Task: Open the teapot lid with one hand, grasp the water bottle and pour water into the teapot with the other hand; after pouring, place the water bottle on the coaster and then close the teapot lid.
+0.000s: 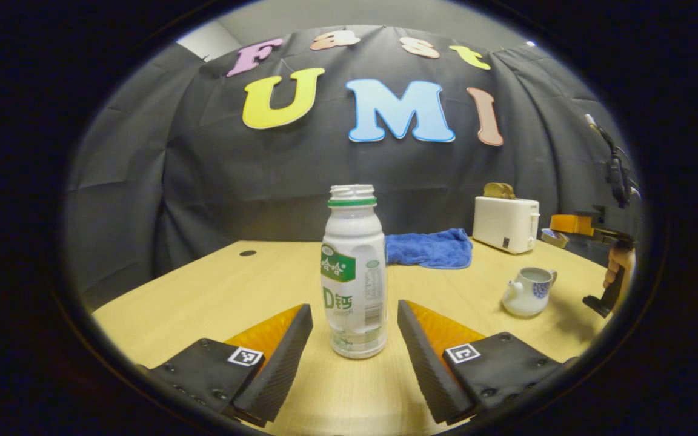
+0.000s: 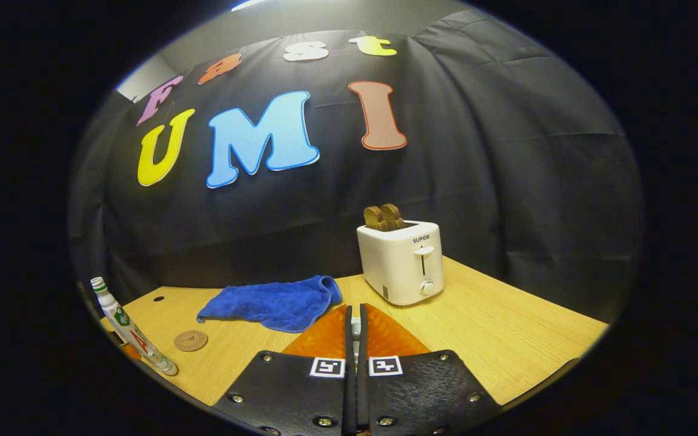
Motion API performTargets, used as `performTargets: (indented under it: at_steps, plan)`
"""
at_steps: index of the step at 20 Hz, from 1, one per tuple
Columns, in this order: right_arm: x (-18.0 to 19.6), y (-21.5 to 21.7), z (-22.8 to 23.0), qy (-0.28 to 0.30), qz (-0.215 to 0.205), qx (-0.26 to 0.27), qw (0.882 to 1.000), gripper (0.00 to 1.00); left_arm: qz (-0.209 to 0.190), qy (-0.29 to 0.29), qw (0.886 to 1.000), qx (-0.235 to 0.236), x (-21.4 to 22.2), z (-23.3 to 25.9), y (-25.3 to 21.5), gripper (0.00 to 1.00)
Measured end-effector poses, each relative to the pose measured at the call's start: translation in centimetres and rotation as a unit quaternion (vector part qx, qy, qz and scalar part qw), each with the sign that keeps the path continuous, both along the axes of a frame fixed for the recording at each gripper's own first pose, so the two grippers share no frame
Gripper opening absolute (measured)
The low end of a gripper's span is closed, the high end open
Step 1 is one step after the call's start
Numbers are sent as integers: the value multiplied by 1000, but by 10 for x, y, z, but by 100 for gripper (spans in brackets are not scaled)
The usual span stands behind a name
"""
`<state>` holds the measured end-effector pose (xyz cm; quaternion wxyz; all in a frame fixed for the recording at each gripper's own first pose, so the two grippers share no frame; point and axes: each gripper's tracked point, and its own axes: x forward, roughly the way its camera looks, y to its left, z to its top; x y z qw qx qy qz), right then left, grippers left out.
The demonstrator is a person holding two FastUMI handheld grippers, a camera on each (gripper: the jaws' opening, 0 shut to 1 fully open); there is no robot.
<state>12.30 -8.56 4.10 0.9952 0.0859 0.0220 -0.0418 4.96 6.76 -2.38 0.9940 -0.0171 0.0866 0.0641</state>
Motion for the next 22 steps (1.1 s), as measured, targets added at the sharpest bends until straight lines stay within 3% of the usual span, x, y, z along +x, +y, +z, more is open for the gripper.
performTargets:
  at_steps: [3,4,6,7,11,13,17,18,19,22]
  plan:
    - [-2,-2,-6,7,1,1,1000,0,5,8,1000,1,12,-6,6,99]
    - [-2,-2,-6,8,2,2,1000,0,4,10,1000,3,16,-7,6,94]
    - [-2,-5,-8,9,-1,-1,1000,0,2,11,1000,4,23,-9,5,99]
    - [-2,-6,-9,9,-3,-2,1000,0,1,14,1000,5,27,-11,4,94]
    - [-2,-4,-9,9,0,-5,1000,0,-3,18,1000,18,42,-10,4,88]
    - [-1,-2,-10,10,2,-7,1000,0,-13,30,999,21,48,-14,1,99]
    - [-1,-4,-9,9,0,-13,1000,0,-19,33,999,18,51,-15,1,89]
    - [-1,-5,-11,9,-1,-13,1000,0,-22,32,999,16,50,-14,0,77]
    - [0,-5,-12,10,-2,-13,1000,0,-26,31,999,15,50,-15,-2,87]
    - [0,-7,-12,11,-5,-13,1000,0,-33,37,998,37,51,-14,-5,86]
